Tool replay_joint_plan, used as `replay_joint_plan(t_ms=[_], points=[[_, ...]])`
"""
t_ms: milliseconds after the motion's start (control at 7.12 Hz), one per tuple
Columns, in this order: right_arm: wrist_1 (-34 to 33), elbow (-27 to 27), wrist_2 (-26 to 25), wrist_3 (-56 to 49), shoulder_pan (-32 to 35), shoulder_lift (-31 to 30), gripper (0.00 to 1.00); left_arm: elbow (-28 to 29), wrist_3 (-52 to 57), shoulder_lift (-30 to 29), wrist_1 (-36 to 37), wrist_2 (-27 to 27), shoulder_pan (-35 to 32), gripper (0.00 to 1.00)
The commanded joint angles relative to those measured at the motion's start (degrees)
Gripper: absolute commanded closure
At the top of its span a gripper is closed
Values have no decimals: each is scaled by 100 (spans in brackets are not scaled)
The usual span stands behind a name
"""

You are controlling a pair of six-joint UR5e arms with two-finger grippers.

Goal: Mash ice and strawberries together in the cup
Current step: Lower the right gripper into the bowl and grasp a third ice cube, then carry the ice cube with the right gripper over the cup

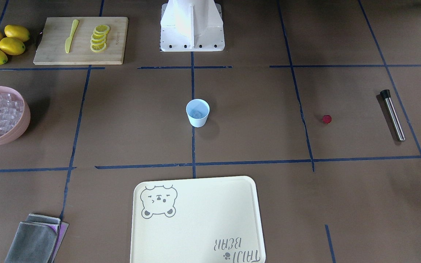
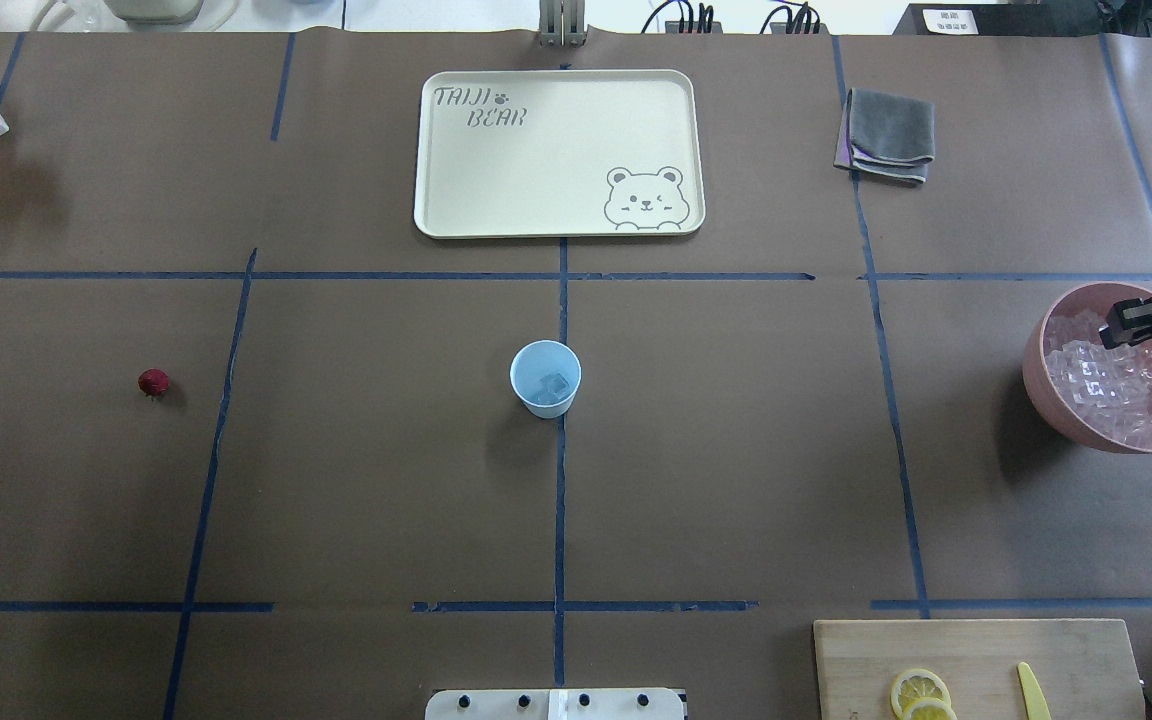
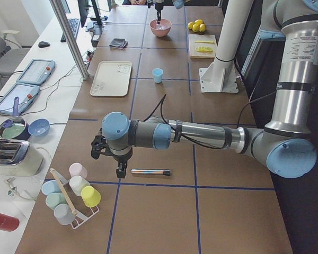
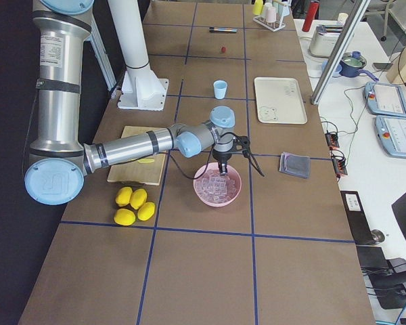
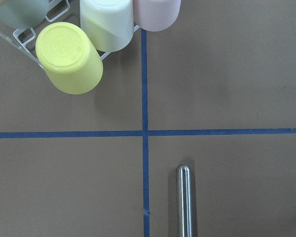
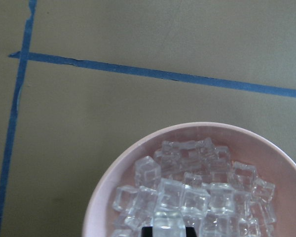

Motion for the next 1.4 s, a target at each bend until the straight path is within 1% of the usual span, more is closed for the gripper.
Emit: replay_joint_plan(t_ms=[0, 140, 281, 421, 562, 842, 983, 1123, 1263], points=[[-1170, 806, 37, 229, -86, 625, 100, 0, 0, 0, 0, 0, 0, 0], [-1470, 764, -24, 762, -609, 1257, 100, 0, 0, 8, -9, 0, 0, 0], [-1682, 573, -146, 1620, -1145, 2011, 100, -9, 0, 17, -9, 0, 8, 0], [-1797, 292, -322, 2386, -1542, 2732, 100, -1, 0, 17, -9, 0, 9, 0], [-1807, 2, -671, 2976, -1972, 3322, 100, 0, 0, 17, -9, 0, 9, 0], [-1798, -691, -1234, 3664, -2580, 4273, 100, 26, 0, 17, -9, 9, 9, 0], [-1772, -1191, -1568, 4094, -2861, 4791, 100, 61, 9, 17, -17, 9, 9, 0], [-1772, -1701, -1711, 4186, -3082, 5292, 100, 87, 18, 26, -17, 9, 9, 0], [-1763, -1871, -1938, 4291, -3284, 5462, 100, 96, 26, 35, -17, 9, 9, 0]])
